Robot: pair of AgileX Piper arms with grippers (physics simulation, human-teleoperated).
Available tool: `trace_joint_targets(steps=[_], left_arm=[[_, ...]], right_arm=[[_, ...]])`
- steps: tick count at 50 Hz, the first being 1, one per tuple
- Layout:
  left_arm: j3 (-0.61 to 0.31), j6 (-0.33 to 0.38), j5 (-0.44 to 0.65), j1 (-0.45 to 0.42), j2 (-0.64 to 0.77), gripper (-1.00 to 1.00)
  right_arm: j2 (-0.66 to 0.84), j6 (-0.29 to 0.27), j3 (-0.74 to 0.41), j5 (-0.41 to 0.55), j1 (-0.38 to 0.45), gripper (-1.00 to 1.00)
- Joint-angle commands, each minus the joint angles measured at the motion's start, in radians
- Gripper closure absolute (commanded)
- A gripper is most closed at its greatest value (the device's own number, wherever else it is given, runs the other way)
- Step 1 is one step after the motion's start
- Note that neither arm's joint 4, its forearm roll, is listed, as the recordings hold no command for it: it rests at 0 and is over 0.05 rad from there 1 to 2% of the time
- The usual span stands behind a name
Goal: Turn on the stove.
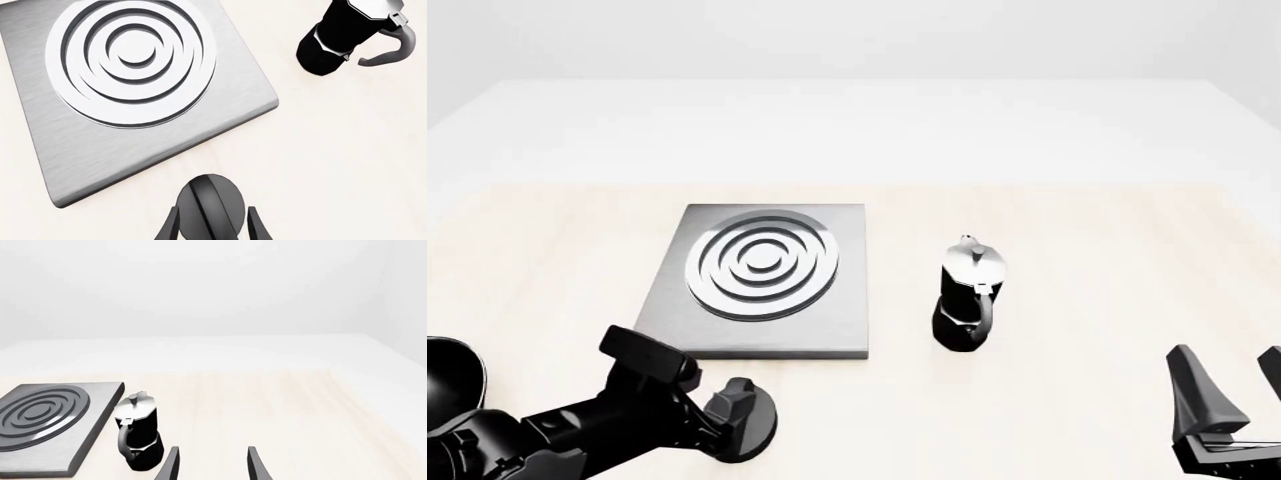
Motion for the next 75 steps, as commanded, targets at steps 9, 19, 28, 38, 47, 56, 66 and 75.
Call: trace_joint_targets(steps=[9, 19, 28, 38, 47, 56, 66, 75], left_arm=[[0.005, 0.010, -0.075, 0.011, 0.076, -1.00], [0.002, 0.004, -0.102, 0.007, 0.111, -1.00], [0.001, -0.001, -0.125, 0.008, 0.140, -1.00], [0.000, -0.016, -0.157, 0.005, 0.183, -1.00], [0.008, -0.023, -0.194, 0.003, 0.227, -1.00], [0.002, -0.025, -0.212, 0.005, 0.255, -1.00], [0.001, -0.015, -0.222, 0.025, 0.264, -1.00], [-0.015, 0.001, -0.179, 0.070, 0.218, -1.00]], right_arm=[[-0.004, 0.006, 0.000, 0.004, -0.001, -1.00], [0.010, 0.007, 0.000, -0.008, -0.002, -1.00], [0.009, 0.010, 0.000, -0.003, 0.000, -1.00], [0.023, 0.011, 0.000, -0.016, 0.000, -1.00], [0.018, 0.013, 0.000, -0.011, 0.000, -1.00], [0.038, 0.015, 0.000, -0.029, 0.000, -1.00], [0.044, 0.018, 0.000, -0.033, 0.000, -1.00], [0.044, 0.020, 0.000, -0.030, 0.002, -1.00]])
